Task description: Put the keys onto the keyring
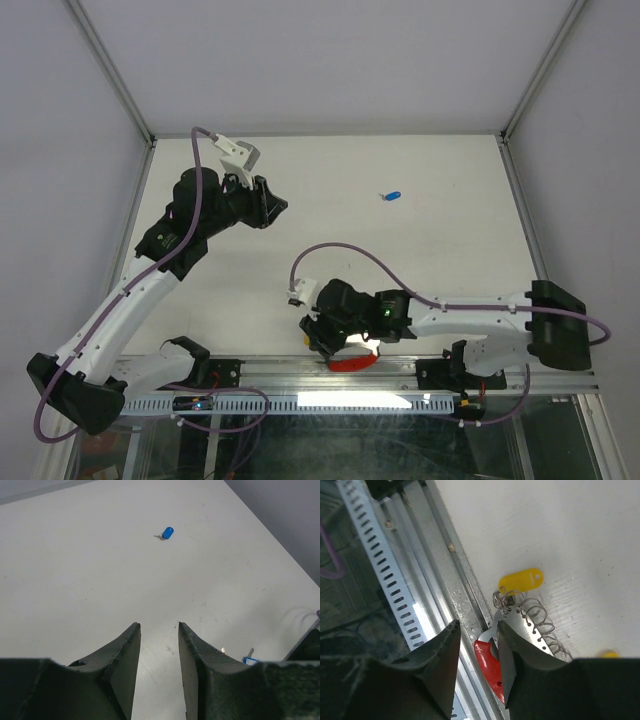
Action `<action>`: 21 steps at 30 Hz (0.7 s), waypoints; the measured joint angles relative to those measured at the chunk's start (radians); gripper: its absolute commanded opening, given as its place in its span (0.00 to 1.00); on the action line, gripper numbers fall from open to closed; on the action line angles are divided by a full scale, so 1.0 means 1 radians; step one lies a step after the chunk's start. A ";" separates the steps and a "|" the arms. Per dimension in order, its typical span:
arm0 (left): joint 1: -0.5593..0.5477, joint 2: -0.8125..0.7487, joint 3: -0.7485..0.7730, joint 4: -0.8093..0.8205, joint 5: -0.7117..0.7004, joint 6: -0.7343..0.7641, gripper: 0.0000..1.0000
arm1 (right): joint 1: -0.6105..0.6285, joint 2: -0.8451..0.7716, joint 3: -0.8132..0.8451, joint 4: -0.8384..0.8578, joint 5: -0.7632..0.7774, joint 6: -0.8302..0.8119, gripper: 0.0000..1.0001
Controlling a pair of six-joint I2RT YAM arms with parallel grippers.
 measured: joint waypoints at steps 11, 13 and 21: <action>0.000 -0.001 0.000 0.000 -0.002 -0.007 0.35 | 0.034 0.226 0.059 -0.016 0.130 0.121 0.35; 0.000 -0.001 0.000 0.000 -0.002 -0.007 0.35 | 0.034 0.248 0.071 -0.016 0.138 0.133 0.34; 0.000 -0.001 0.000 -0.001 -0.002 -0.007 0.35 | 0.034 0.296 0.079 -0.047 0.175 0.172 0.30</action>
